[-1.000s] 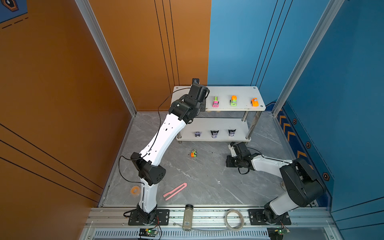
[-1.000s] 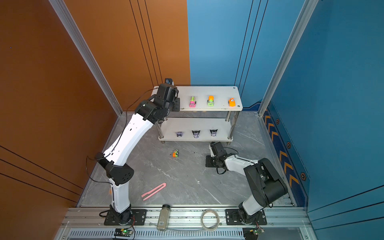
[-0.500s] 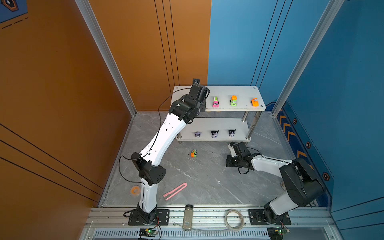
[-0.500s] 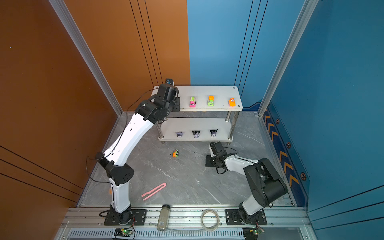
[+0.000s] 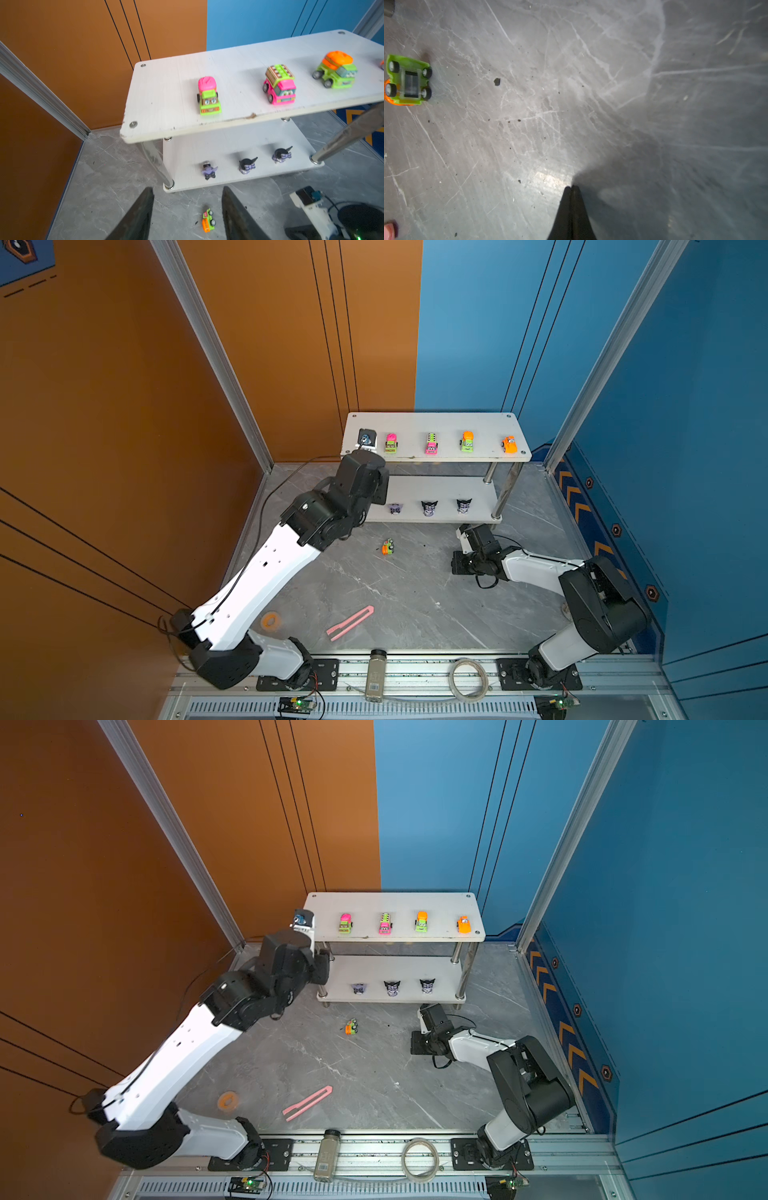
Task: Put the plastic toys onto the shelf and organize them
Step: 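Open the left gripper and pull it back down toward the floor, then move both grippers toward the orange-and-green car on the floor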
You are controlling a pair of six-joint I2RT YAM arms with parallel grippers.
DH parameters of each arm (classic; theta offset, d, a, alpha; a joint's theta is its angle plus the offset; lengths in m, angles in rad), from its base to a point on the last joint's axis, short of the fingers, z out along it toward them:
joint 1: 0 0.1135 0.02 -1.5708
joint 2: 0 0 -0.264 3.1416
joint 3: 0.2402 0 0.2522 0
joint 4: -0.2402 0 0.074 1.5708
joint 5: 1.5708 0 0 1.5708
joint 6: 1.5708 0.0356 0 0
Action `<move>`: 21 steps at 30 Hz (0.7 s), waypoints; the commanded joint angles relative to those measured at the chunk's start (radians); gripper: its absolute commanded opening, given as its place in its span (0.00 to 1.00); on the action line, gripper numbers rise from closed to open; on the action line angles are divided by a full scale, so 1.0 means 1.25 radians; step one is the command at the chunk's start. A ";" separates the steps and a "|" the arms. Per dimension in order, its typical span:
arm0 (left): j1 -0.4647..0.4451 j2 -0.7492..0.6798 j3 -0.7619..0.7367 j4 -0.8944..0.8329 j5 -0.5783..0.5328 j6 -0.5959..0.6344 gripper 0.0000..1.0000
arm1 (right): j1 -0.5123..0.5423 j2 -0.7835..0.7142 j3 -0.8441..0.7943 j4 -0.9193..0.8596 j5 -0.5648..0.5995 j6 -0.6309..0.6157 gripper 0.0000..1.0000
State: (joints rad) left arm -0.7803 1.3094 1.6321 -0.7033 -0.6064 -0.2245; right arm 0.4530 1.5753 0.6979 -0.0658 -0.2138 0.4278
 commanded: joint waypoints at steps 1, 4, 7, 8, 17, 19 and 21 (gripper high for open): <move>-0.035 -0.081 -0.147 0.071 -0.036 0.022 0.53 | 0.011 0.032 -0.016 -0.047 -0.002 0.014 0.00; -0.051 -0.123 -0.294 0.070 0.028 -0.017 0.50 | 0.012 0.025 -0.021 -0.034 -0.002 0.017 0.00; -0.042 -0.128 -0.424 0.097 0.067 -0.100 0.49 | 0.014 0.022 -0.028 -0.018 0.000 0.022 0.00; -0.032 -0.122 -0.463 0.117 0.087 -0.127 0.49 | 0.015 0.021 -0.030 -0.014 0.000 0.022 0.00; 0.049 0.020 -0.603 0.318 0.264 -0.221 0.16 | 0.037 -0.041 -0.071 0.076 -0.061 0.022 0.00; 0.058 0.047 -0.594 0.327 0.292 -0.226 0.10 | 0.062 -0.066 -0.083 0.107 -0.058 0.008 0.00; 0.069 0.057 -0.599 0.358 0.317 -0.233 0.09 | 0.099 -0.087 -0.084 0.113 -0.017 -0.015 0.00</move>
State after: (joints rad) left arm -0.7136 1.3701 0.8661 -0.3389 -0.2913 -0.4816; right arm 0.5308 1.5108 0.6041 0.0372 -0.2581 0.4423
